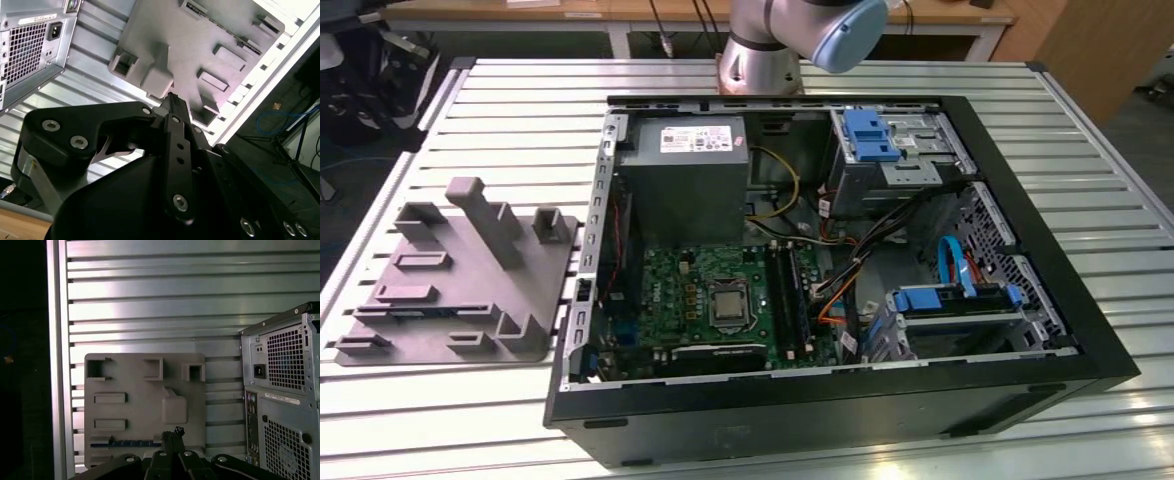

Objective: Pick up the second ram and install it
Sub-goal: 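Reach for the second ram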

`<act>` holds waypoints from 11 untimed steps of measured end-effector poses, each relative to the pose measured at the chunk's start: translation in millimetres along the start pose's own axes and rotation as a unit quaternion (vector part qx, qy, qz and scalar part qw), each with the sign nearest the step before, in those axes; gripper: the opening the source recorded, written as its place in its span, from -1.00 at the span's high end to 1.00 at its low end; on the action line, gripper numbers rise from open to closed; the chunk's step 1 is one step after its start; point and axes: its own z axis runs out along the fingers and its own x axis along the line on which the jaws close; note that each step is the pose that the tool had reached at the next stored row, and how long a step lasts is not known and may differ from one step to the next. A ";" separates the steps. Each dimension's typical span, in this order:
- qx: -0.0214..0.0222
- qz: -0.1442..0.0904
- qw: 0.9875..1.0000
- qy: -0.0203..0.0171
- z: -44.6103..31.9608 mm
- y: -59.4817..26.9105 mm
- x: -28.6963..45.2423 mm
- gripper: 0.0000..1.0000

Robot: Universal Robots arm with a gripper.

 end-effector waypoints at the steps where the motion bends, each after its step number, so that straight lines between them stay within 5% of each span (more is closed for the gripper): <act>1: 0.000 0.000 1.000 0.000 0.5 -1.4 0.9 0.80; 11: 0.000 -0.002 1.000 0.000 6.6 -12.5 11.0 0.80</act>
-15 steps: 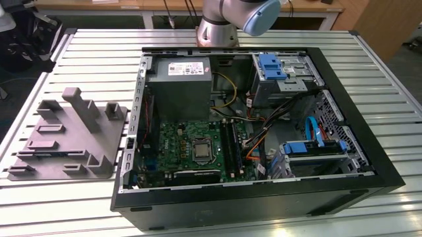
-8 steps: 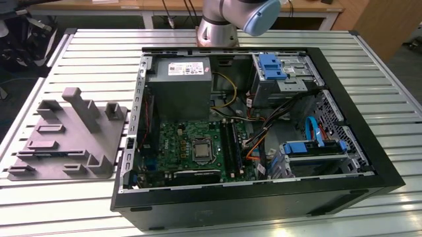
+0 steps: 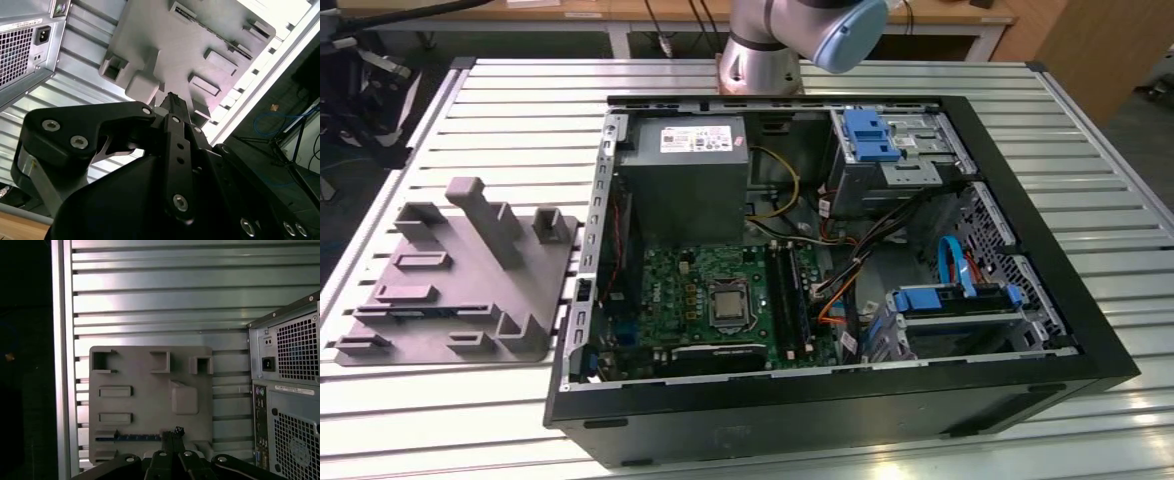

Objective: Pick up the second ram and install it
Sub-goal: 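Reach for the second ram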

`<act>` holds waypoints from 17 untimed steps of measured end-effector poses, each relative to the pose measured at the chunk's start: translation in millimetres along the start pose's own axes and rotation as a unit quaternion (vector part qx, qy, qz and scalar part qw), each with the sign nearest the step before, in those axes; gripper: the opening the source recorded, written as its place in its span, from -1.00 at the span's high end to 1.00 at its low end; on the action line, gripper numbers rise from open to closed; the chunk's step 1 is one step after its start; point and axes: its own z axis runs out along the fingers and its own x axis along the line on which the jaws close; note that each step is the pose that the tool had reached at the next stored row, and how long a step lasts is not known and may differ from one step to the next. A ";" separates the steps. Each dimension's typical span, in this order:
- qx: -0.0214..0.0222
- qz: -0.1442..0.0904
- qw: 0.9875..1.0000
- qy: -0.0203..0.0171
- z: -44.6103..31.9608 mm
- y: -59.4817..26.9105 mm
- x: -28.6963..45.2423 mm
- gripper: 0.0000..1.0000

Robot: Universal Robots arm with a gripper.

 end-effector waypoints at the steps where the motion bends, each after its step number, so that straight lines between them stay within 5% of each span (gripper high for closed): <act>1: 0.000 0.000 1.000 0.000 0.6 -1.0 1.3 0.80; 17: 0.000 -0.003 1.000 0.000 12.9 -19.3 21.2 0.80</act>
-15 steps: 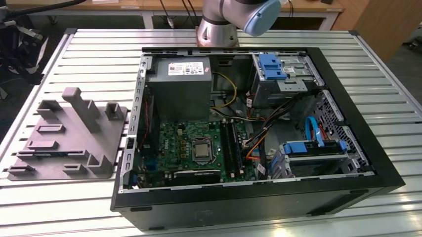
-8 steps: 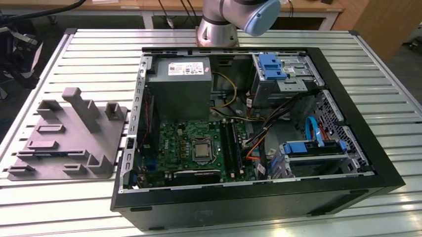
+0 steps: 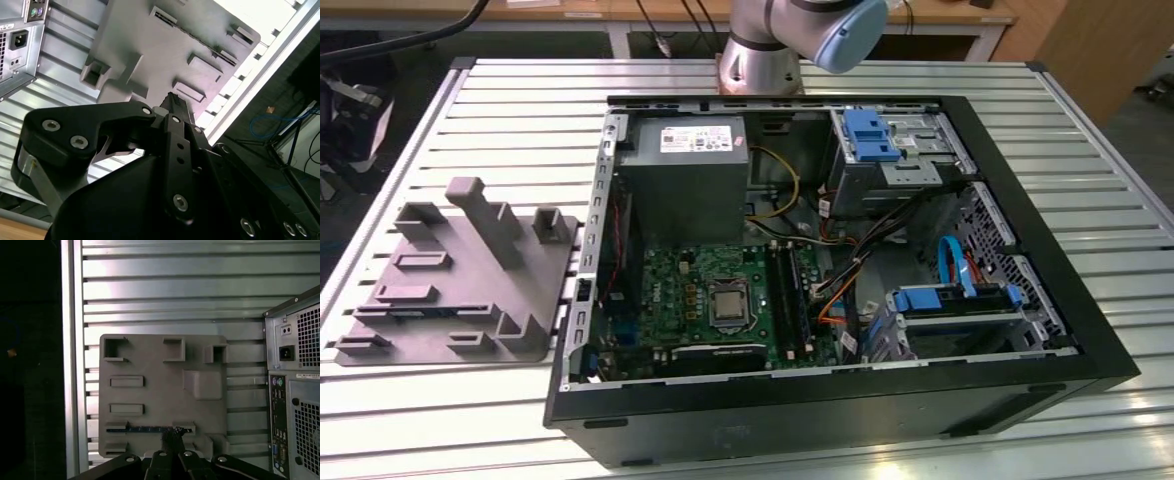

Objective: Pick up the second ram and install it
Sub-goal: 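Reach for the second ram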

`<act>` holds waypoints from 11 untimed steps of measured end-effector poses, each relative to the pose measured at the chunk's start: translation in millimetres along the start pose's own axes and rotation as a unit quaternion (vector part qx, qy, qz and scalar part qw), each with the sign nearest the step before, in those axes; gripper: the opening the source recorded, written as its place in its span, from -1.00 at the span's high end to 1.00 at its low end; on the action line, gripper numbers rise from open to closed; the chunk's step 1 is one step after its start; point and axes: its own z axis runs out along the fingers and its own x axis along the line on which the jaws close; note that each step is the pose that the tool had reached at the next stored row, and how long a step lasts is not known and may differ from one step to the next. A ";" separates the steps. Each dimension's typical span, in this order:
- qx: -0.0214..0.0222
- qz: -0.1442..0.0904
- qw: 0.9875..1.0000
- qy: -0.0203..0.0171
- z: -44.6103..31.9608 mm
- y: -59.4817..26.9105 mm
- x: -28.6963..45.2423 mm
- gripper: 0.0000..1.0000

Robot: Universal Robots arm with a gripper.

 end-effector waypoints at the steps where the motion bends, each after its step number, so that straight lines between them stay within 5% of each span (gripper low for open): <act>1: 0.000 0.000 1.000 0.000 0.9 -1.3 1.1 0.80; 11: 0.000 -0.002 1.000 0.000 11.4 -13.7 8.1 0.80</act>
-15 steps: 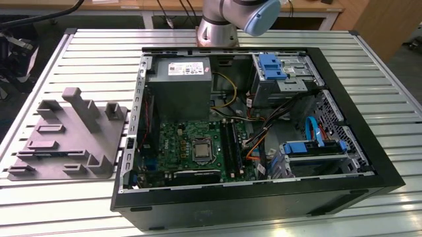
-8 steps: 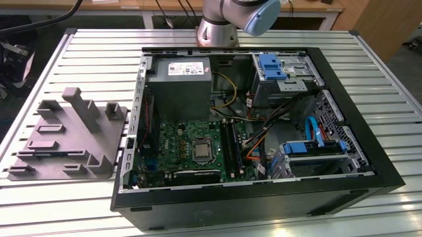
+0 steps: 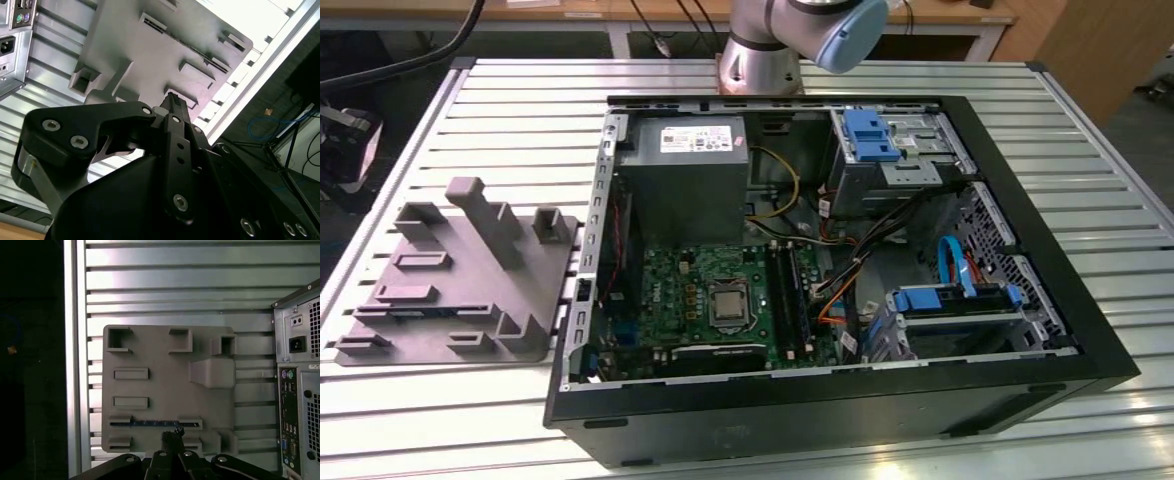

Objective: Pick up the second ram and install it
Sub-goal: 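Reach for the second ram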

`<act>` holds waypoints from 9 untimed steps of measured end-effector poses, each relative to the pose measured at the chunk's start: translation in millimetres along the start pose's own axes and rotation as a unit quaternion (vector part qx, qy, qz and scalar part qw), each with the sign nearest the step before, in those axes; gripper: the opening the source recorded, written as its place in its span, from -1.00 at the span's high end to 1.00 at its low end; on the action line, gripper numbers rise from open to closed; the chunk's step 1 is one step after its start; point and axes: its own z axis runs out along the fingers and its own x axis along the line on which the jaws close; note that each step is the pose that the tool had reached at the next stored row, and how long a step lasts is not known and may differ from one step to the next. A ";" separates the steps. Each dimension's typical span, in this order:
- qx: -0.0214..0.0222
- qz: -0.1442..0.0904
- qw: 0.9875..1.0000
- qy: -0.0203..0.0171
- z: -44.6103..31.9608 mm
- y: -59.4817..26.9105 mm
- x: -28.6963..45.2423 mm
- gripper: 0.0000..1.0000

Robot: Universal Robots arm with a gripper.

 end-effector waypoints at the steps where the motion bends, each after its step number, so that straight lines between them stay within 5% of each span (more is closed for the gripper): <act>1: 0.000 0.000 1.000 0.000 1.4 -1.3 0.2 0.80; 9: 0.000 -0.001 1.000 0.000 12.2 -9.8 1.0 0.80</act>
